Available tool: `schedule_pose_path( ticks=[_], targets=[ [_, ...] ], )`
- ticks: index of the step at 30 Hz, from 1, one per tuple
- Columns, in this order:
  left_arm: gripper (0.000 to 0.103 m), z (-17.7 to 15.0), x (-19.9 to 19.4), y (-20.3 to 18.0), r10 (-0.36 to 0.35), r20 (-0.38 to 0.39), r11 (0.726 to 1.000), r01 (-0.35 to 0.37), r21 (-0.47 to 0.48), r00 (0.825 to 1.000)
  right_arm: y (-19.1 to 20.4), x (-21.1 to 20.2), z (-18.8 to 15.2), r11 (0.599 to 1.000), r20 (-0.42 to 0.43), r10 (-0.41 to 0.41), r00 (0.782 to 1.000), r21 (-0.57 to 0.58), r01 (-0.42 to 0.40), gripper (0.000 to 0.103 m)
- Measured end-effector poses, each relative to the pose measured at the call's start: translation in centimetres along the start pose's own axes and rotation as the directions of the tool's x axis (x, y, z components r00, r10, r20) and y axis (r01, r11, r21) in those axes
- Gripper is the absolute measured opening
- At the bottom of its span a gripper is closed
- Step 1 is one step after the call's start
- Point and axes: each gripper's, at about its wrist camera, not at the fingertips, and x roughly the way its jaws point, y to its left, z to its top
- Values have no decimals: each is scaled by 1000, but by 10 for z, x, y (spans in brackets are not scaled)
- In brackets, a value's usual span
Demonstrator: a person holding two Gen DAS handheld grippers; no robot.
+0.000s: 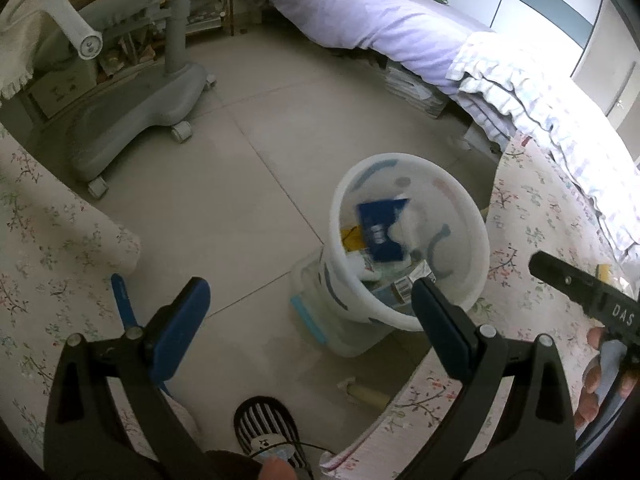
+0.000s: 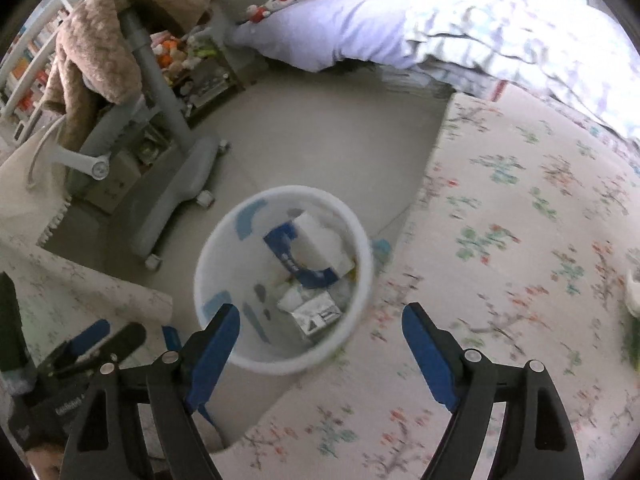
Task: Collect trash
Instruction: 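Carry the blue box over the bin and open the right tool, then move both tools back toward the trash pile on the bed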
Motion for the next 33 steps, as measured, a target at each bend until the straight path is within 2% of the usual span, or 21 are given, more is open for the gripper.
schedule_pose_path(
  ticks=[8, 14, 22, 25, 29, 33],
  targets=[
    [102, -3, -6, -28, -20, 2, 998, 20, 55, 1000, -49, -42, -24, 995, 14, -87, 996, 49, 87, 85],
    [102, -8, -10, -56, -11, 5, 993, 10, 119, 1000, -89, -84, -45, 983, 35, -167, 985, 80, 164, 85],
    [102, -13, -17, -89, -54, -7, 987, 54, 151, 999, -157, -147, -60, 955, 82, -245, 966, 191, 226, 85],
    [102, -15, -16, -102, -74, -25, 985, 77, 156, 997, -179, -166, -61, 948, 113, -255, 960, 223, 226, 85],
    [102, -17, -16, -118, -86, -39, 982, 91, 167, 996, -206, -181, -58, 951, 165, -210, 964, 262, 163, 84],
    [102, -16, -13, -134, -94, -48, 980, 100, 171, 994, -226, -180, -52, 945, 161, -221, 962, 277, 171, 80]
  ],
)
